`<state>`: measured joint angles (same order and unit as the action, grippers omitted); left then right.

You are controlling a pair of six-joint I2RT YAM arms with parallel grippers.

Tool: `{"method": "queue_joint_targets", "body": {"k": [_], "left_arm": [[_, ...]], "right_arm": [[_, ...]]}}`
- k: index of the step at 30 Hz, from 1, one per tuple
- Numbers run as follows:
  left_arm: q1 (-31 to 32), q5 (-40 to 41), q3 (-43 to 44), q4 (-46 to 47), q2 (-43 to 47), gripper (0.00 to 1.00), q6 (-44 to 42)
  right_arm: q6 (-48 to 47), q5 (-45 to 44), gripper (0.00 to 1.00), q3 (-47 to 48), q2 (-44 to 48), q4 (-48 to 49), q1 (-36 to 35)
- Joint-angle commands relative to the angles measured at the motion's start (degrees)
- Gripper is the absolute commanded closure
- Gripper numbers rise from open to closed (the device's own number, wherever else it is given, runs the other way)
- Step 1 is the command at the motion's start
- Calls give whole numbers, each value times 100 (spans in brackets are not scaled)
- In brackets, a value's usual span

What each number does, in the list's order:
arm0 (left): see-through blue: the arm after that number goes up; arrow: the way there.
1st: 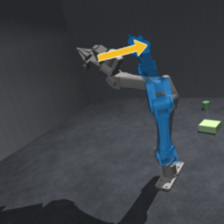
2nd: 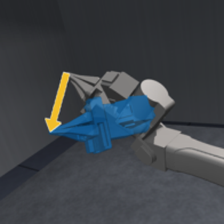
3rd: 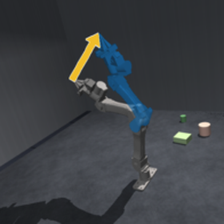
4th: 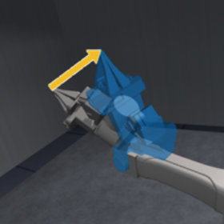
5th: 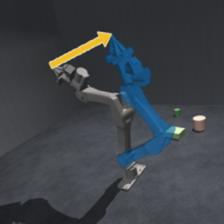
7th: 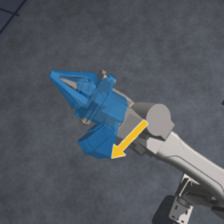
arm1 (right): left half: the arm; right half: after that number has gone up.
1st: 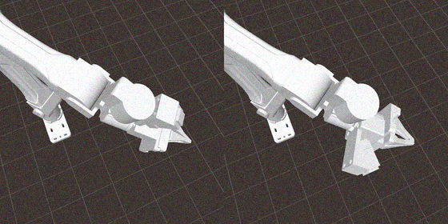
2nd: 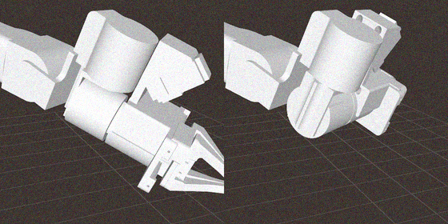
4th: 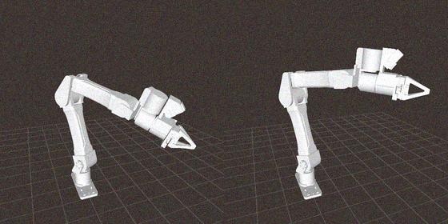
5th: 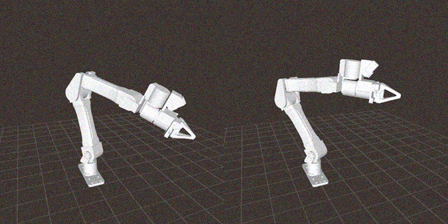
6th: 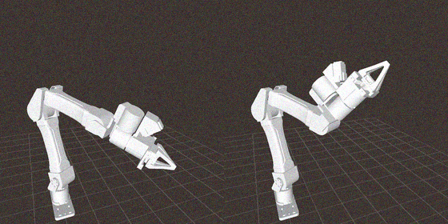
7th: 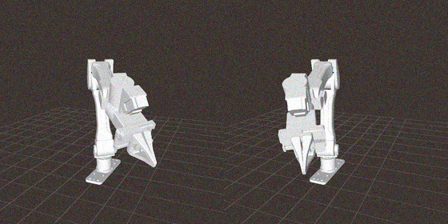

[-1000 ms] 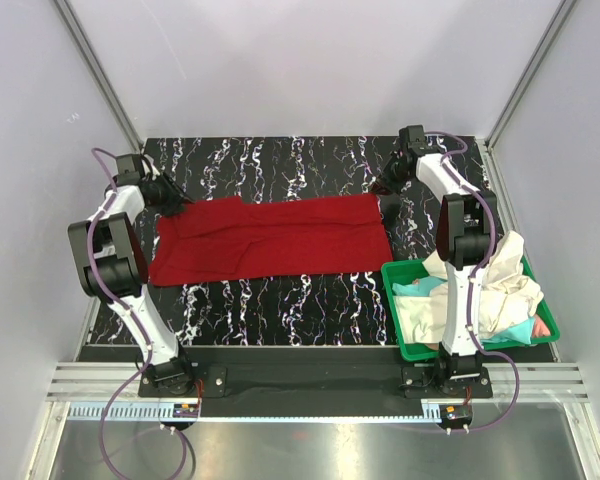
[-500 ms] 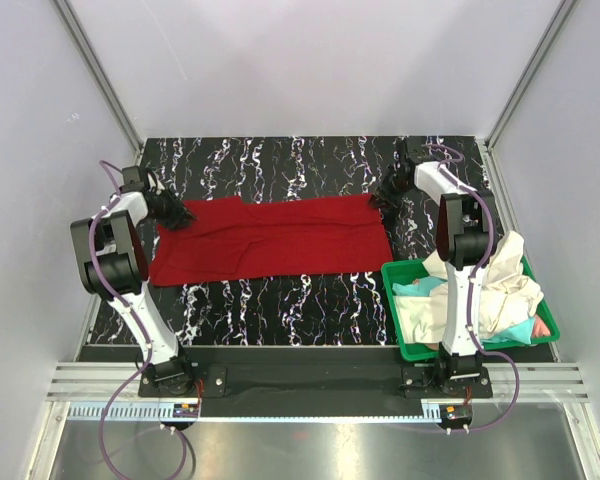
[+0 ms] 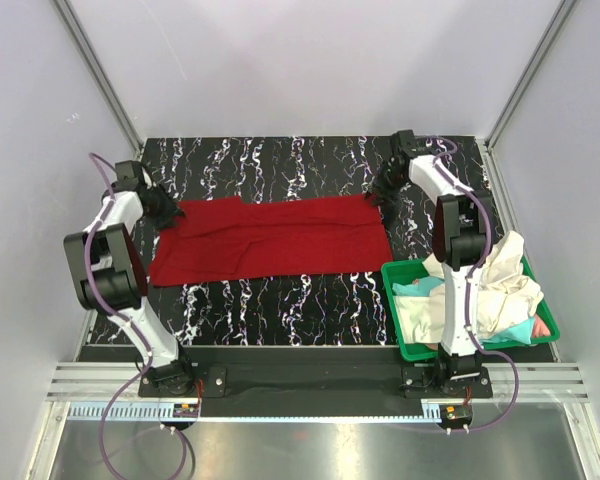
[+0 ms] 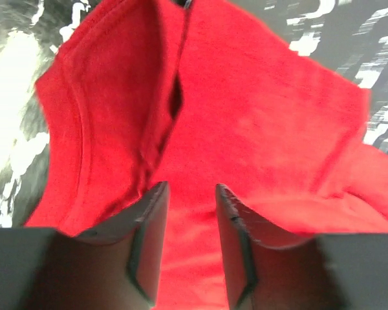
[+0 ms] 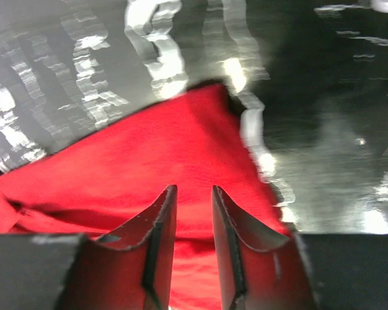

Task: Fold and stack the t-shirts
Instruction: Fold the tshirt

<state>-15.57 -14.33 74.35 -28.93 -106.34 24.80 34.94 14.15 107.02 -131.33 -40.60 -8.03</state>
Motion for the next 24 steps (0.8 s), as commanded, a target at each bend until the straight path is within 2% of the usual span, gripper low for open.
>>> {"method": "queue_joint_targets", "body": {"k": [1, 5, 6, 9, 11, 14, 19, 24], "left_arm": [[37, 255, -69, 422, 790, 55, 218], [37, -402, 466, 257, 309, 51, 201], [45, -509, 554, 273, 220, 50, 227], [28, -1018, 537, 563, 27, 47, 350], [45, -1421, 563, 721, -88, 52, 377], [142, -1967, 624, 1003, -141, 60, 211], [906, -1513, 670, 914, 35, 55, -396], [1774, -1064, 844, 1012, -87, 54, -669]], "right_arm": [[-347, 34, 62, 705, 249, -53, -513], [20, 763, 54, 1117, -111, 603, -1015], [144, 1217, 54, 1197, -356, 780, -1094], [505, 1756, 57, 1750, -901, 1247, -1411], [566, 1828, 60, 2267, -1157, 1256, -1613], [856, 1863, 65, 2490, -1474, 1353, -1728], [1147, 1819, 71, 1587, -1185, 1765, -1728], [1050, 1557, 71, 1392, -939, 1275, -1650]]}}
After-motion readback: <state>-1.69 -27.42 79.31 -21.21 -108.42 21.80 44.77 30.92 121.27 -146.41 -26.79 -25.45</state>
